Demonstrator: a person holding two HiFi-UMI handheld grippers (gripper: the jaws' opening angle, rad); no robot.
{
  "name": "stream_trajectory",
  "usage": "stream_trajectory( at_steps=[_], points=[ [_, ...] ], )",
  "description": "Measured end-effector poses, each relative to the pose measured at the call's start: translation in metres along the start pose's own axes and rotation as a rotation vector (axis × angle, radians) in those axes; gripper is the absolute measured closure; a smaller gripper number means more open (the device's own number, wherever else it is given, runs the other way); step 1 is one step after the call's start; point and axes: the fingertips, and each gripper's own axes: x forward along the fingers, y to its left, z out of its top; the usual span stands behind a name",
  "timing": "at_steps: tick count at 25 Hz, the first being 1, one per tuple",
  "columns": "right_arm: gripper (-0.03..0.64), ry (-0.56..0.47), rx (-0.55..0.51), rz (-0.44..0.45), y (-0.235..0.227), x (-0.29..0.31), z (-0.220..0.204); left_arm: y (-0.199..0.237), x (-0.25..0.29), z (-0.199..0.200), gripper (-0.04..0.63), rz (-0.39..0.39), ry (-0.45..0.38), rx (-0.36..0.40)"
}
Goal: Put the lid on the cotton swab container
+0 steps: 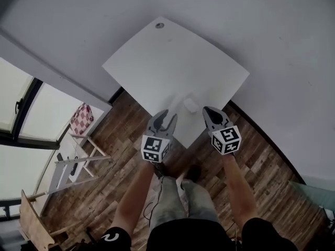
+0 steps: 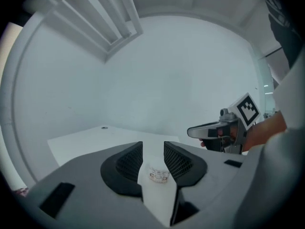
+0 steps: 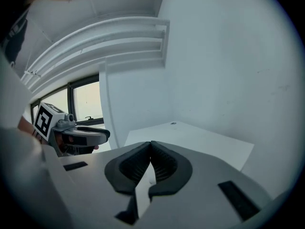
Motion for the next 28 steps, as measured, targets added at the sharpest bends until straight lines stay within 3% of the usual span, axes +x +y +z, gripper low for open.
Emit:
stream_trajectory(
  at_steps=[10,19,28],
  points=[
    [0.603,-0.009,-0.010,-0.134,0.055,-0.063,0.049,0.007,-0.071,0.061,0.563,0.032,-0.056,-0.024],
    [0.603,-0.060,0.032,-0.316,0.106,-0.099,0.077,0.032,-0.138,0.092,0.569,-0.054,-0.090,-0.132],
    [0.603,-0.080,0.058,-0.480,0.160,-0.136,0.077,0.040,-0.190,0.115,0.569,-0.137,-0.135,-0.119]
  ],
)
